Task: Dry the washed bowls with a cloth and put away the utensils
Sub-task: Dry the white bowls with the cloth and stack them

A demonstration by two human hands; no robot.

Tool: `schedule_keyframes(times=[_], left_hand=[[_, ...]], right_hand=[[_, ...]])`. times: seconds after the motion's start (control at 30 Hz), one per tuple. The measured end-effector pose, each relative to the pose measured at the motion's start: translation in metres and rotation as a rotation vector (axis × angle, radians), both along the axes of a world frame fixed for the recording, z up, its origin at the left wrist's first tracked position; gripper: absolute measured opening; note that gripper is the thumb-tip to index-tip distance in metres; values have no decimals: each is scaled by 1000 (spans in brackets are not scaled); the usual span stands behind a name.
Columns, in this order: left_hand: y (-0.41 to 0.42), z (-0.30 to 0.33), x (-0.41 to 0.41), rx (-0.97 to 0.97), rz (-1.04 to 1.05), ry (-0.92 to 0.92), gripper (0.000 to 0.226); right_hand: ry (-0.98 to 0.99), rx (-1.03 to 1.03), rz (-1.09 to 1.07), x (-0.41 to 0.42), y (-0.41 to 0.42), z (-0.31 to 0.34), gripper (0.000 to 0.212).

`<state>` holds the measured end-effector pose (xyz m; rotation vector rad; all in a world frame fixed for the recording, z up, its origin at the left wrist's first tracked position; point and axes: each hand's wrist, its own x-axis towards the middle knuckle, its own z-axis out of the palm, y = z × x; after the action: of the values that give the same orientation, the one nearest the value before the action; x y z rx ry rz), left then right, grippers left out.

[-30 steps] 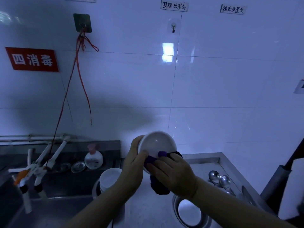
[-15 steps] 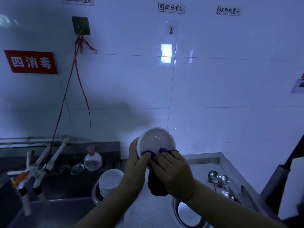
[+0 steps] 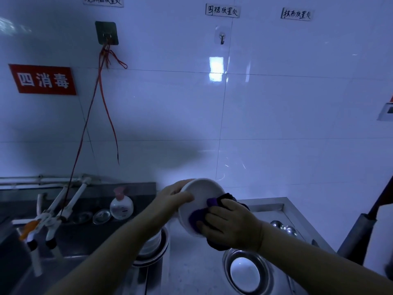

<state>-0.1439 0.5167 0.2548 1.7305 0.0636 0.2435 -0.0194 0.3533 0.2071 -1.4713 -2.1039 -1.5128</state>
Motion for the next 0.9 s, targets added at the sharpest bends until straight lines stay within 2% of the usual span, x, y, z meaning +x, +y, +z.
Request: schedule_keyframes(times=[0.07,0.17,0.23,0.33,0.4,0.53,0.6,0.67,0.7,0.77,0.83,0.9], left_hand=[[-17,-16,2,-89,131,-78,47],[-36,-28,5,-134,293,-174,33],[-35,-25,4,-105,288,-182,30],[-26,-17,2,-34,219,-144,38],[-16,-10,3,38,143,-84,42],[3,6,4,212,-25,200,48],[4,9,5,187,-45,284,45],[0,5,6,125,-10,279,43],[-2,1,5,178,34,248,52],[-3,-8,0,563,182,117,71],[-6,-9,-12,1032,252,-175,63],[-9,-8,-18,1387,167,-393,45]], right_hand=[[97,83,-103,-5,4,-2,14],[202,128,-155,-17,9,-10,20],[214,123,-151,-20,8,-14,19],[137,76,-84,-16,2,-15,17],[81,25,-14,-12,-3,-11,15],[40,-96,55,-7,-8,-6,6],[59,-120,28,-5,-9,-5,8],[85,-125,-27,-3,-10,-5,10],[95,-131,-66,-2,-12,-5,9],[116,-150,-153,0,-16,-5,10],[159,-184,-193,1,-20,-5,19],[192,-204,-196,0,-21,-6,17]])
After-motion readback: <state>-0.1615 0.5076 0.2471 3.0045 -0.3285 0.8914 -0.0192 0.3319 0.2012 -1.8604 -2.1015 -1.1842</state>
